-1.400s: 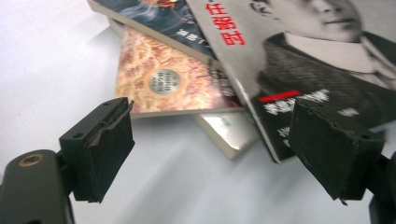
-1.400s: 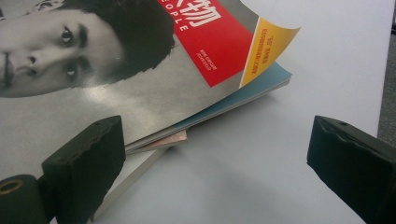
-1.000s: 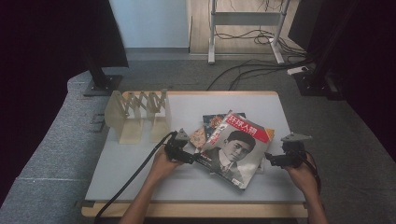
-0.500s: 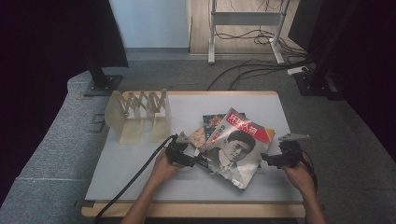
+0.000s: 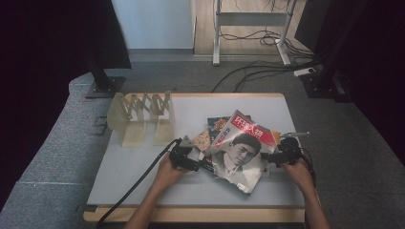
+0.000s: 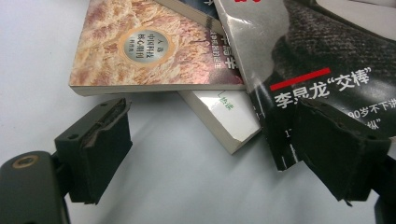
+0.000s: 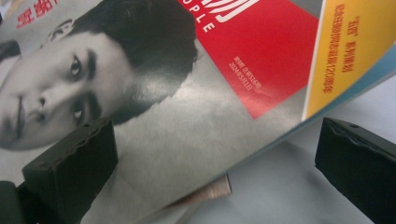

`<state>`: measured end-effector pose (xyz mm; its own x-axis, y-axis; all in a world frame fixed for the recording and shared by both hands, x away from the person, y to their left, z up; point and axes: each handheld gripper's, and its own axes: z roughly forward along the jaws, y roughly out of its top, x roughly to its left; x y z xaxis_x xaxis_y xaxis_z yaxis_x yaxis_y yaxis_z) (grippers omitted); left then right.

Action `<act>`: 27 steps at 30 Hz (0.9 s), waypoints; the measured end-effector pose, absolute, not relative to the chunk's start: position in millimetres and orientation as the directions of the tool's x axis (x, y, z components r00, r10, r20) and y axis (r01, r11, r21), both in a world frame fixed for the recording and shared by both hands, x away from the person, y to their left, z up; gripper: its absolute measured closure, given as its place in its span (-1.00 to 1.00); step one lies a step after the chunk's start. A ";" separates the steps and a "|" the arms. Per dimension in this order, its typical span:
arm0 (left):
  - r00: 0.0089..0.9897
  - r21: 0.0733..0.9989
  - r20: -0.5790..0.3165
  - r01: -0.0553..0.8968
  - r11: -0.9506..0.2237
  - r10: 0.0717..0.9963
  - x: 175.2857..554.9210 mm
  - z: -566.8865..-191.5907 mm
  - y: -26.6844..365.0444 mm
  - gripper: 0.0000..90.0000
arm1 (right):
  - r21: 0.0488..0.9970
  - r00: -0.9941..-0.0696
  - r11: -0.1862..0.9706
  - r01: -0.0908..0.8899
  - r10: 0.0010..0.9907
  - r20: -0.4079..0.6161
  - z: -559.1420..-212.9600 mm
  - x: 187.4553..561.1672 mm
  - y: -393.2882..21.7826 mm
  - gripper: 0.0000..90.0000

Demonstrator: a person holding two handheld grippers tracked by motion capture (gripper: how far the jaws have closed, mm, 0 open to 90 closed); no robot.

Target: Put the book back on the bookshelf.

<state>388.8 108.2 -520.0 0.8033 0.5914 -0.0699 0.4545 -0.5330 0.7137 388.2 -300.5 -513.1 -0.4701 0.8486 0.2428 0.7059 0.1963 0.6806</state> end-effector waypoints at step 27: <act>0.807 0.714 -0.073 0.453 -0.534 0.586 388.3 -520.1 108.1 -0.72 | 0.730 -0.471 0.200 0.654 0.863 0.185 -492.9 412.6 -298.5 -0.22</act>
